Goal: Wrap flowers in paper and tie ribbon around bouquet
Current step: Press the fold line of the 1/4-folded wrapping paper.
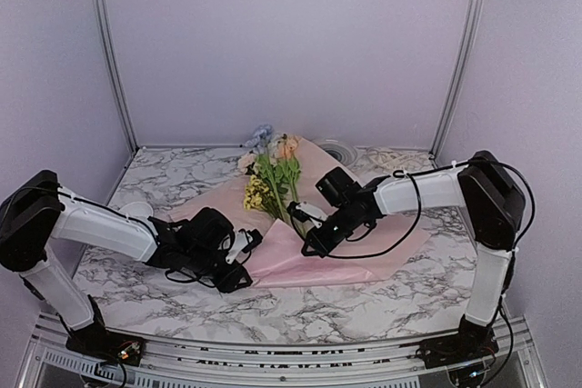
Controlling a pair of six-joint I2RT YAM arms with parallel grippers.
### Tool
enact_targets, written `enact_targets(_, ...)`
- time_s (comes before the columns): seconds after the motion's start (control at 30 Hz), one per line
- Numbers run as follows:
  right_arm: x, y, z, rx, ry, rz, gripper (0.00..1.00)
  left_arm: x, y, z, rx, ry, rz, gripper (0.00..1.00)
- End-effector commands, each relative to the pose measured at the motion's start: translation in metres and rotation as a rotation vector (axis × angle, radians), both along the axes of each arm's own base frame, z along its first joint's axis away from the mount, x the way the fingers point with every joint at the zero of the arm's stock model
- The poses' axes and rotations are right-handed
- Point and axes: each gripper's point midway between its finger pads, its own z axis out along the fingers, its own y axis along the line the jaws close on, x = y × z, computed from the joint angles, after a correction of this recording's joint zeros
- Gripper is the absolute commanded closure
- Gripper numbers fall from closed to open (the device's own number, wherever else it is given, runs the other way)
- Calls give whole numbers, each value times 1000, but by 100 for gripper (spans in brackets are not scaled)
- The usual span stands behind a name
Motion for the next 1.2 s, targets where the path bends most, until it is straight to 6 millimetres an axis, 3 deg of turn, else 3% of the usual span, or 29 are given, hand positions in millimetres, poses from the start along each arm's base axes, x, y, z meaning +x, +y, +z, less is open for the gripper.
enact_targets(0.0, 11, 2, 4, 6, -20, -21, 100, -15, 33, -6, 79, 22, 67, 64)
enact_targets(0.23, 5, -1, 7, 5, -10, -7, 100, -31, 74, -23, 170, 138, 291, 66)
enact_targets(0.4, -2, -6, 7, 1, 0, 5, 100, -16, 93, 6, 169, 22, 385, 66)
enact_targets(0.5, -5, -4, 9, 15, 11, 20, 100, -16, 79, 34, 79, -8, 329, 62)
enact_targets(0.63, -4, 1, 14, 39, 7, 31, 100, -35, 48, 58, 9, -50, 120, 57)
enact_targets(0.8, -1, 4, 17, 42, 9, 22, 100, -13, 3, 76, -42, -144, 36, 65)
enact_targets(1.0, -1, 1, 20, 43, 8, -1, 100, 9, -32, 48, -16, -155, -1, 68)
enact_targets(1.17, 1, 3, 26, 53, -3, -11, 100, 4, -22, 11, 74, -105, -6, 72)
